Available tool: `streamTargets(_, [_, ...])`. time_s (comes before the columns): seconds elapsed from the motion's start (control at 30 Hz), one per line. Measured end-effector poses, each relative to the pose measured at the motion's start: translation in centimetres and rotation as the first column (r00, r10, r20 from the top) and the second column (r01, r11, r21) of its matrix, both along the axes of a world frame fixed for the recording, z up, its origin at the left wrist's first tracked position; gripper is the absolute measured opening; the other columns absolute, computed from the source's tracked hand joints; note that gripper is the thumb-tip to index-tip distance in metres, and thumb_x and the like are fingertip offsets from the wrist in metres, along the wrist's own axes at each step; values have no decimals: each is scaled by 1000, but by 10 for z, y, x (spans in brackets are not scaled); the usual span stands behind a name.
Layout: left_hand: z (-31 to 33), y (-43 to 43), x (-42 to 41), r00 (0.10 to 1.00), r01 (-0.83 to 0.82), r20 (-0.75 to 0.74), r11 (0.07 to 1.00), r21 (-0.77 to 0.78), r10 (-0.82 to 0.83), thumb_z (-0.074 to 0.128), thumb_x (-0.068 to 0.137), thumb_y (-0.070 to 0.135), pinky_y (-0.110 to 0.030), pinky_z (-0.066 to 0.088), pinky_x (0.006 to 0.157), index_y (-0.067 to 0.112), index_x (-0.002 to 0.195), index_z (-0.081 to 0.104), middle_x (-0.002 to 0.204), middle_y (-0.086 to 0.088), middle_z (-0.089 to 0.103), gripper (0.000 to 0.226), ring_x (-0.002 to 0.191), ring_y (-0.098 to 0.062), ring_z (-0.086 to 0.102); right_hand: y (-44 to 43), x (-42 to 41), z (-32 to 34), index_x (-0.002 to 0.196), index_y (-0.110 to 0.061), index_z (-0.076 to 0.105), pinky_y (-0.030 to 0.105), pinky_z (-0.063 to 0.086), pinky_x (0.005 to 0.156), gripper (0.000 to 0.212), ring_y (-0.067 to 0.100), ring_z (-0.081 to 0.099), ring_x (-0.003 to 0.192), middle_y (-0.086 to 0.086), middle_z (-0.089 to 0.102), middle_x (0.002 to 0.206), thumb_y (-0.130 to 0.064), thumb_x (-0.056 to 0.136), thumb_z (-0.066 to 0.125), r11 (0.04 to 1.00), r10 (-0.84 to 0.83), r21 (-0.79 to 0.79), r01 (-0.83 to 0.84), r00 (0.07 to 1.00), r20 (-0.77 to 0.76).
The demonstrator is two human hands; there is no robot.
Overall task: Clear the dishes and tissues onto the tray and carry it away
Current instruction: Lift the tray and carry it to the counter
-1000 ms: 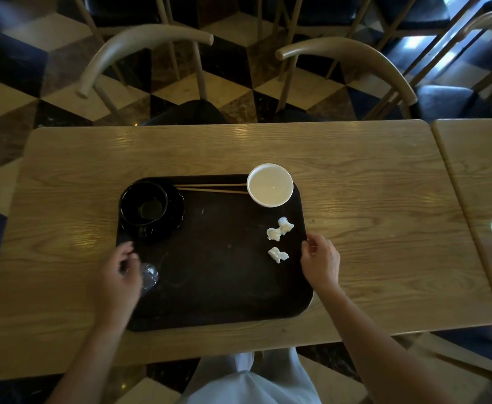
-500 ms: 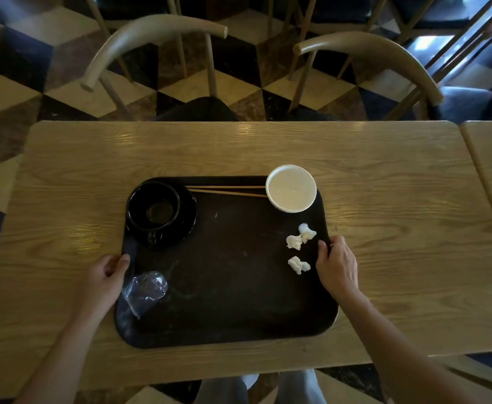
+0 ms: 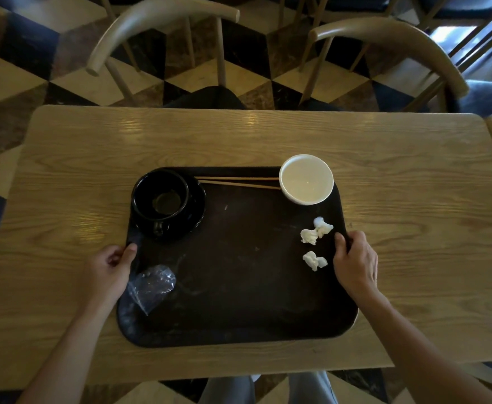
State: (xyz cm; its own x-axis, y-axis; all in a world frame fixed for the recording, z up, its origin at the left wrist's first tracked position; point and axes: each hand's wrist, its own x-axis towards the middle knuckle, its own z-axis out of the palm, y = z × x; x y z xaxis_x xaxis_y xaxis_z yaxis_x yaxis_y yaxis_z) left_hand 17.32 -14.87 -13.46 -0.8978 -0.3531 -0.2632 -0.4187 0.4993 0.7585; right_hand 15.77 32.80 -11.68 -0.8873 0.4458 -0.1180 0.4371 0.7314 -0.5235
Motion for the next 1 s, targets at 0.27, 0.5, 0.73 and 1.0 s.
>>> streamTargets(0.27, [12,6,24,996,-90,25,992,89,88,69,95,27,-30,42,57,20,71,65,55,12,59,26,49,0,52,8,-3,28,93,-14,54,33,37,71,12,14,48,64,-5,55,74,-24,99,60,998,56,5,-56,998,-36])
streamTargets(0.5, [57,5,57,980,-198,1,980,-32,198,67,93,43,-32,42,56,28,74,66,63,6,64,24,54,-11,57,1,-23,73,90,-19,51,35,37,69,15,14,51,63,-11,54,71,-26,100,58,984,173,-32,-174,984,-30])
streamTargets(0.73, [120,10,96,925,-378,-67,921,-96,373,61,95,47,-34,43,60,22,73,65,66,-3,64,34,66,-21,60,-22,-52,134,101,-13,57,44,53,70,16,21,64,77,1,65,84,-29,101,55,930,354,-91,-357,934,-46])
streamTargets(1.0, [175,21,156,809,-587,-192,783,-207,556,62,96,44,-37,42,59,20,67,64,63,-1,62,38,64,-16,58,-62,-89,184,101,-20,55,23,42,56,12,5,58,74,-9,58,83,-32,102,54,822,551,-122,-556,831,-80])
